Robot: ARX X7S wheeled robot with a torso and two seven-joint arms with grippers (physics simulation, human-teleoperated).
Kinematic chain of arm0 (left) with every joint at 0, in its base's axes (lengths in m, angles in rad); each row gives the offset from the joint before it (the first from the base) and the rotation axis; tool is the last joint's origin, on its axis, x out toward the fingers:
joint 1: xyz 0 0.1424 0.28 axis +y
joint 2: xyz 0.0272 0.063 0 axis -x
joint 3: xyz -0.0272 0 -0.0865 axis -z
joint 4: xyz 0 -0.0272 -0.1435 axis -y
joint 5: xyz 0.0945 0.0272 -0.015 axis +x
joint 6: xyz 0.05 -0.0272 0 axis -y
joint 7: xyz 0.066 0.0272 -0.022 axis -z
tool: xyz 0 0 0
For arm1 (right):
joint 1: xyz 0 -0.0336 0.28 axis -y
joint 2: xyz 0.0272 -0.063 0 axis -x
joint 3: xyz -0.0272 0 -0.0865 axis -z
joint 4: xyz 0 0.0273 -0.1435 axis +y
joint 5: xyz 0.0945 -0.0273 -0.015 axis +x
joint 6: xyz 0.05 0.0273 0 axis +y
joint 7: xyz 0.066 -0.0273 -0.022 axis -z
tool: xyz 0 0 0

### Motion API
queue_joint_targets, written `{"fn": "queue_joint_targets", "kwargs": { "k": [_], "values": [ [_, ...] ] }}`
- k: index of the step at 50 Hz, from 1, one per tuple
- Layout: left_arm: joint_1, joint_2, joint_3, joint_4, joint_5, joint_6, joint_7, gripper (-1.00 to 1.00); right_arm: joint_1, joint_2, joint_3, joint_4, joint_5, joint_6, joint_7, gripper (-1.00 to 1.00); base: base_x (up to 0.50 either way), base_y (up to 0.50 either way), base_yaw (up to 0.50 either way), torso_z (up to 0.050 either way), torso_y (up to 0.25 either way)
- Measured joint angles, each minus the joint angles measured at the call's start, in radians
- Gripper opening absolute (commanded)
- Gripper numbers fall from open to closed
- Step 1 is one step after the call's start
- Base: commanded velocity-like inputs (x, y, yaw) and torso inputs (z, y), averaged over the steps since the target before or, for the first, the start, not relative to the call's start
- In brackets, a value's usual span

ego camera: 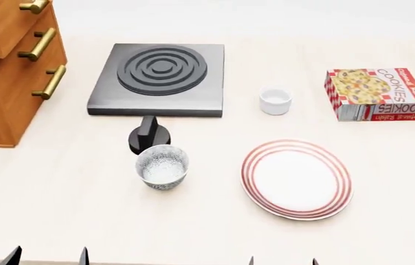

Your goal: Pick the akita bowl on the wooden cabinet and place it on the plate.

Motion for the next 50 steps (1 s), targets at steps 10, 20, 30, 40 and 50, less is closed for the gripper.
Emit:
{"fn": "queue_joint_targets", "kwargs": {
  "k": [10, 20, 30, 40, 50],
  "values": [
    [0.0, -0.009, 0.012, 0.004, 0.001, -0.007, -0.013, 1.0, 0.003, 0.007, -0.013, 0.003, 0.002, 0.002, 0.01, 1.0, 0.0, 0.5, 0.0, 0.0, 0.0],
    [-0.001, -0.017, 0.023, 0.003, 0.002, -0.009, -0.023, 1.0, 0.006, 0.013, -0.023, 0.008, 0.006, 0.002, 0.017, 1.0, 0.0, 0.5, 0.0, 0.0, 0.0],
    [-0.004, -0.024, 0.031, -0.001, -0.001, -0.009, -0.032, 1.0, 0.007, 0.02, -0.032, 0.007, 0.012, 0.001, 0.023, 1.0, 0.0, 0.5, 0.0, 0.0, 0.0],
    [-0.006, -0.03, 0.039, -0.002, -0.004, -0.008, -0.039, 1.0, 0.008, 0.025, -0.039, 0.007, 0.018, 0.0, 0.028, 1.0, 0.0, 0.5, 0.0, 0.0, 0.0],
    [-0.007, -0.038, 0.045, -0.001, -0.008, -0.007, -0.047, 1.0, 0.008, 0.029, -0.047, 0.006, 0.024, -0.002, 0.033, 1.0, 0.0, 0.43, 0.0, 0.0, 0.0]
  ]
}}
